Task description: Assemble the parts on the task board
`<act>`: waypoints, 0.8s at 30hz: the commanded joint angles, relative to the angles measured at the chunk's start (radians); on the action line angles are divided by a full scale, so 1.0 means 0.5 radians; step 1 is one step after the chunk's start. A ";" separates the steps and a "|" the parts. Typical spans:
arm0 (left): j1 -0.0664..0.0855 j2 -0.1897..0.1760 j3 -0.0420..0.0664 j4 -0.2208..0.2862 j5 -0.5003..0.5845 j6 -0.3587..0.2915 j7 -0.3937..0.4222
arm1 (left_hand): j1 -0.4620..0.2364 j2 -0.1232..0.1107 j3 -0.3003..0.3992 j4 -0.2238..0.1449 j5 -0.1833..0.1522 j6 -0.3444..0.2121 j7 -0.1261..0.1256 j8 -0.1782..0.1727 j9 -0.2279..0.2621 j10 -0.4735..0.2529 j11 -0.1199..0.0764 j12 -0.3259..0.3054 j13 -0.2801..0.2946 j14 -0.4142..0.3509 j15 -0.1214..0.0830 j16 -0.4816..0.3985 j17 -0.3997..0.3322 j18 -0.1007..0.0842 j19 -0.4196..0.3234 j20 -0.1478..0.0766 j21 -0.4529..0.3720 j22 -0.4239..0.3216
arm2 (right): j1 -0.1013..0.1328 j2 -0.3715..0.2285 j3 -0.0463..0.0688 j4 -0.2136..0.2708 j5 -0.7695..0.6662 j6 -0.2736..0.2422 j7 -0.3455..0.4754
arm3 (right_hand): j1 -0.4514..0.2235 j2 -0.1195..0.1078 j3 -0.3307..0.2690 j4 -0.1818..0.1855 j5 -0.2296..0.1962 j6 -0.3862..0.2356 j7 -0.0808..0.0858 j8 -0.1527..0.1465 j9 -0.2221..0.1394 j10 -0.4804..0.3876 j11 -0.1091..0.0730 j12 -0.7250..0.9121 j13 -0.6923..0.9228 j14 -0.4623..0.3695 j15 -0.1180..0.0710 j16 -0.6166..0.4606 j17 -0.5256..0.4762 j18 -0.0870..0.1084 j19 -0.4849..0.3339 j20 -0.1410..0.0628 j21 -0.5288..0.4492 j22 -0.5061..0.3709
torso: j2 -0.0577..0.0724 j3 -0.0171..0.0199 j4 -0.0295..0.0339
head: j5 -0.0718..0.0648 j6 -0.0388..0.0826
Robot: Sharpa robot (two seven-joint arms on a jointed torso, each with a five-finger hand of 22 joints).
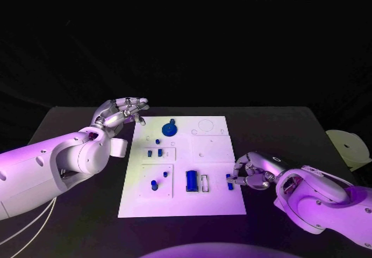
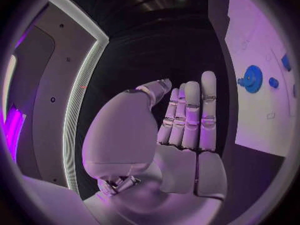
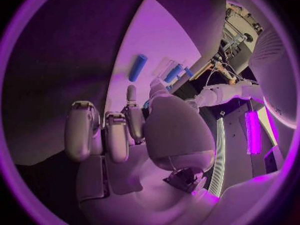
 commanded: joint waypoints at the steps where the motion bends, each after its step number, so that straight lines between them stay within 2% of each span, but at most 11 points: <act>1: 0.001 0.002 0.001 0.004 -0.006 0.029 0.010 | -0.009 0.012 0.008 -0.007 0.004 -0.018 -0.001 0.010 -0.003 -0.016 -0.001 0.014 0.002 -0.010 0.006 0.002 -0.002 0.028 -0.015 0.005 -0.012 -0.002 | -0.013 0.011 -0.001 -0.005 -0.120 0.078 -0.069 | 0.018 -0.006 -0.012 -0.001 -0.008 0.016 -0.001 -0.009 -0.003 -0.012 0.002 -0.007 0.037 0.154 0.013 -0.006 0.272 -0.005 0.033 0.017 0.010 0.388 | 0.002 -0.0021 0.004 | -0.001 -0.001; 10: 0.001 -0.002 0.000 0.006 -0.006 0.030 0.010 | -0.009 0.012 0.008 -0.007 0.004 -0.018 -0.001 0.010 -0.003 -0.016 -0.001 0.014 0.002 -0.010 0.006 0.002 -0.002 0.028 -0.015 0.005 -0.012 -0.002 | -0.056 0.078 -0.002 -0.064 -0.171 0.097 -0.109 | 0.017 -0.007 -0.019 0.001 -0.013 0.024 -0.002 -0.008 -0.003 -0.010 0.000 -0.007 0.038 0.154 0.012 -0.006 0.272 -0.005 0.034 0.017 0.011 0.389 | 0.002 -0.0014 0.004 | 0.003 -0.002; 17: 0.001 -0.004 0.000 0.006 -0.006 0.036 0.006 | -0.009 0.012 0.008 -0.007 0.004 -0.018 -0.001 0.010 -0.003 -0.016 -0.001 0.014 0.002 -0.010 0.006 0.002 -0.002 0.028 -0.015 0.005 -0.012 -0.002 | -0.068 0.122 -0.002 -0.096 -0.201 0.109 -0.122 | 0.024 -0.009 -0.024 -0.002 -0.016 0.029 -0.005 -0.008 -0.004 -0.010 -0.001 -0.008 0.037 0.154 0.011 -0.006 0.274 -0.005 0.035 0.017 0.014 0.390 | 0.002 -0.0008 0.003 | 0.006 -0.005; 24: 0.001 -0.005 0.000 0.008 -0.006 0.044 0.003 | -0.012 0.013 0.010 -0.010 0.004 -0.020 -0.001 0.017 -0.002 -0.023 -0.001 0.026 0.004 -0.012 0.006 0.004 -0.005 0.028 -0.015 0.005 -0.014 -0.003 | -0.077 0.156 -0.003 -0.120 -0.302 0.151 -0.148 | 0.142 -0.011 -0.031 -0.018 -0.025 0.048 -0.014 -0.021 -0.013 -0.004 -0.011 -0.006 0.040 0.156 0.003 -0.004 0.280 -0.007 0.039 0.013 0.022 0.393 | 0.002 -0.0022 0.001 | 0.007 -0.006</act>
